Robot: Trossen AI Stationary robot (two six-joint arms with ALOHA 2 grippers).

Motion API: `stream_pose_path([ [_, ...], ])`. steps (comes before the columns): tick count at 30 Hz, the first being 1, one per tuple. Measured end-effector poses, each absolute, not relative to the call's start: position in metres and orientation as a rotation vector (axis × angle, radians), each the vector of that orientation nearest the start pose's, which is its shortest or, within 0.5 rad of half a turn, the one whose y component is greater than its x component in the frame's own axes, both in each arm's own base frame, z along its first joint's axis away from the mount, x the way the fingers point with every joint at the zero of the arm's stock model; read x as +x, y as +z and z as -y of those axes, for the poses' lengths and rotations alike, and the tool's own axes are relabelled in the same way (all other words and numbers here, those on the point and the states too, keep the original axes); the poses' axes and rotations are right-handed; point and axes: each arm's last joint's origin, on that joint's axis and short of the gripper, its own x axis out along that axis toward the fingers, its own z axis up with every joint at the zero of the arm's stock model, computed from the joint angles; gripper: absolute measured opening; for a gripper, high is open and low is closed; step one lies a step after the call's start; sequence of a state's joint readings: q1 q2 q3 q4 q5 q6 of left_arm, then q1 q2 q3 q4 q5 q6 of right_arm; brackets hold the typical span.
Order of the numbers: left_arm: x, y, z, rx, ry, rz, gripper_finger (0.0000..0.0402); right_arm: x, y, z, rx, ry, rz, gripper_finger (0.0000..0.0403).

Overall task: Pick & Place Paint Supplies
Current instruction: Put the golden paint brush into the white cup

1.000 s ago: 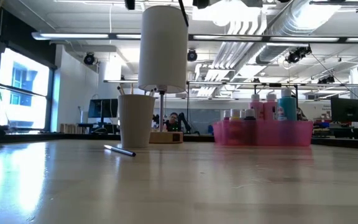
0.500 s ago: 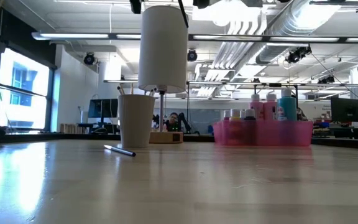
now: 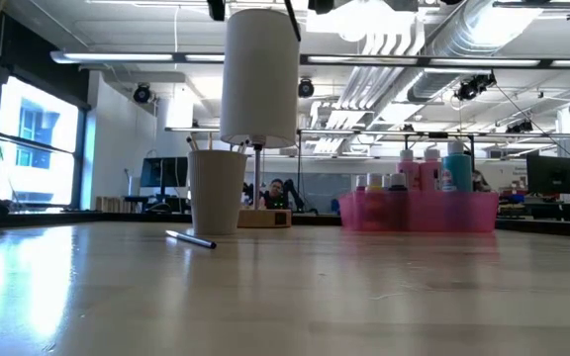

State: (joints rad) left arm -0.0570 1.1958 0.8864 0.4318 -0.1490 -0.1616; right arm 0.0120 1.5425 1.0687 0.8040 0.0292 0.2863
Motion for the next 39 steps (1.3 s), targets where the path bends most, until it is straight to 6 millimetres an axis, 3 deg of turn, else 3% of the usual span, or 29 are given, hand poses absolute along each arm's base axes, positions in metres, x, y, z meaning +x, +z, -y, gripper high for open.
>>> stream_pose_path([
  [12, 0.270, 0.343, 0.011, -0.173, 0.073, 0.126, 0.0018, 0.350, 0.340, -0.004, 0.289, 0.037, 0.324, 0.0012],
  [22, 0.267, 0.344, 0.010, -0.165, 0.096, 0.111, 0.0016, 0.345, 0.346, -0.005, 0.289, 0.083, 0.340, 0.0118],
  [27, 0.250, 0.350, 0.003, -0.134, 0.136, 0.061, 0.0016, 0.325, 0.367, -0.002, 0.274, 0.143, 0.343, 0.0137],
  [39, 0.207, 0.360, -0.021, -0.205, 0.251, -0.012, 0.0020, 0.261, 0.413, -0.002, 0.261, 0.147, 0.329, 0.0122],
])
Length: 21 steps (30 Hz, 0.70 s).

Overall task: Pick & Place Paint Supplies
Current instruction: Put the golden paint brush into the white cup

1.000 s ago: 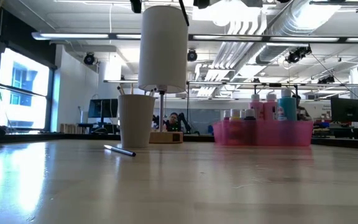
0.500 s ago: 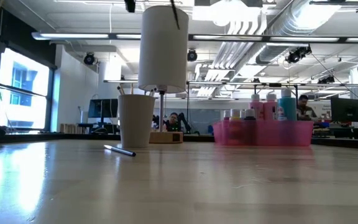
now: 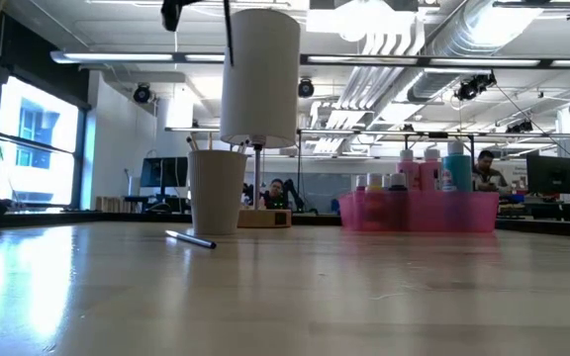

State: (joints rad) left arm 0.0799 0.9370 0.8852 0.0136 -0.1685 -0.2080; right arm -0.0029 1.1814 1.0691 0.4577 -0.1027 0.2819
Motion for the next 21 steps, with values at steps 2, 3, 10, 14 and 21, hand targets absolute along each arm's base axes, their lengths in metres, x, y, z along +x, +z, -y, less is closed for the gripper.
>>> stream_pose_path([
  [2, 0.202, 0.358, -0.025, -0.214, 0.276, -0.042, 0.0023, 0.252, 0.418, 0.000, 0.230, 0.122, 0.344, 0.0122],
  [3, 0.202, 0.358, -0.027, -0.224, 0.287, -0.044, 0.0023, 0.247, 0.420, 0.002, 0.209, 0.104, 0.348, 0.0122],
  [10, 0.201, 0.355, -0.038, -0.251, 0.376, -0.053, 0.0020, 0.209, 0.429, 0.021, 0.118, -0.089, 0.277, 0.0121],
  [14, 0.200, 0.355, -0.041, -0.279, 0.478, -0.031, 0.0020, 0.190, 0.430, 0.032, 0.113, -0.192, 0.241, 0.0121],
  [21, 0.199, 0.355, -0.042, -0.277, 0.525, -0.021, 0.0020, 0.181, 0.428, 0.042, 0.025, -0.268, 0.195, 0.0121],
])
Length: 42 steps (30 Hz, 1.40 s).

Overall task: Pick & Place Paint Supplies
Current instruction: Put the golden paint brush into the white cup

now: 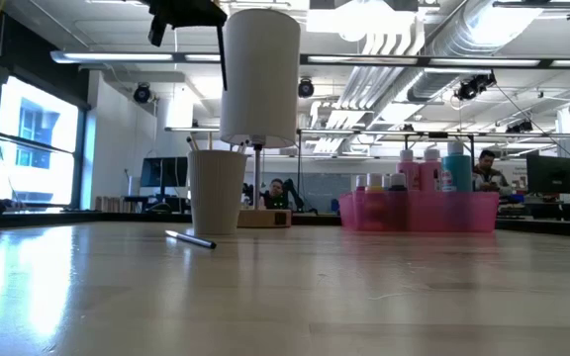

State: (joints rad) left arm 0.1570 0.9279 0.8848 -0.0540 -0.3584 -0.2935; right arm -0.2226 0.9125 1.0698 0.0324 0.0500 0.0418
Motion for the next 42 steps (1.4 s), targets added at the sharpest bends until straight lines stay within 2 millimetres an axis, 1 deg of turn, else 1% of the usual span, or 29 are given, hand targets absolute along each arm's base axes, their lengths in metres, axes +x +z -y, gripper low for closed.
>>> stream_pose_path([
  [4, 0.199, 0.354, -0.041, -0.300, 0.525, -0.022, 0.0020, 0.181, 0.428, 0.049, -0.023, -0.308, 0.186, 0.0121],
  [6, 0.200, 0.350, -0.038, -0.325, 0.532, -0.043, 0.0020, 0.181, 0.427, 0.053, -0.025, -0.326, 0.183, 0.0121],
  [8, 0.206, 0.339, -0.034, -0.337, 0.574, -0.057, 0.0020, 0.180, 0.427, 0.055, -0.026, -0.340, 0.182, 0.0121],
  [11, 0.213, 0.316, -0.028, -0.347, 0.662, -0.078, 0.0019, 0.179, 0.427, 0.057, -0.026, -0.352, 0.181, 0.0121],
  [14, 0.217, 0.300, -0.023, -0.372, 0.727, -0.066, 0.0019, 0.179, 0.427, 0.059, -0.028, -0.359, 0.181, 0.0121],
  [18, 0.230, 0.277, -0.014, -0.348, 0.773, -0.088, 0.0019, 0.181, 0.426, 0.059, -0.027, -0.360, 0.174, 0.0121],
  [21, 0.239, 0.269, -0.008, -0.316, 0.802, -0.100, 0.0019, 0.183, 0.425, 0.060, -0.021, -0.359, 0.171, 0.0121],
  [26, 0.253, 0.246, -0.007, -0.322, 0.833, -0.162, 0.0019, 0.186, 0.423, 0.061, -0.007, -0.359, 0.164, 0.0121],
  [36, 0.270, 0.216, -0.006, -0.351, 0.837, -0.250, 0.0019, 0.190, 0.421, 0.062, 0.011, -0.358, 0.153, 0.0121],
  [42, 0.273, 0.210, -0.006, -0.363, 0.840, -0.261, 0.0019, 0.190, 0.421, 0.063, 0.010, -0.358, 0.152, 0.0121],
])
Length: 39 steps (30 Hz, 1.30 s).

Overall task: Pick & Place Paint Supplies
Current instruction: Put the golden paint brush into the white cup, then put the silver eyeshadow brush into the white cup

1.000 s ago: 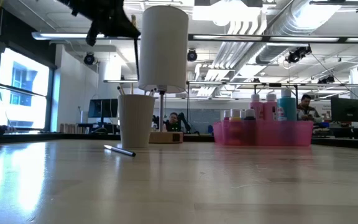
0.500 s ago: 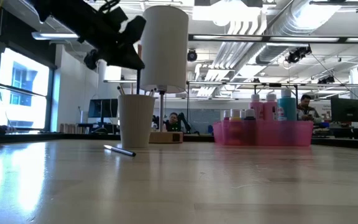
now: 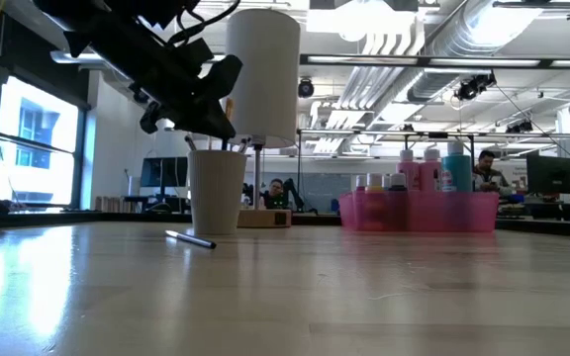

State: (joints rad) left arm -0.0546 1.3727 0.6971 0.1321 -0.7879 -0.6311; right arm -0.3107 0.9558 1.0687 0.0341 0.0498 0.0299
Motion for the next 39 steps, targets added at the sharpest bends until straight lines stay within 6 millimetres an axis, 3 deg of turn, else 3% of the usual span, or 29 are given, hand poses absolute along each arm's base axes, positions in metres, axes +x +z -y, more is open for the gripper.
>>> stream_pose_path([
  [12, 0.273, 0.210, -0.006, -0.364, 0.842, -0.261, 0.0068, 0.190, 0.420, 0.063, 0.003, -0.358, 0.150, 0.0121],
  [22, 0.272, 0.212, -0.006, -0.371, 0.823, -0.268, 0.0073, 0.190, 0.420, 0.062, 0.002, -0.357, 0.150, 0.0121],
  [39, 0.231, 0.278, -0.007, -0.364, 0.702, -0.092, 0.0074, 0.190, 0.421, 0.061, -0.026, -0.304, 0.145, 0.0121],
])
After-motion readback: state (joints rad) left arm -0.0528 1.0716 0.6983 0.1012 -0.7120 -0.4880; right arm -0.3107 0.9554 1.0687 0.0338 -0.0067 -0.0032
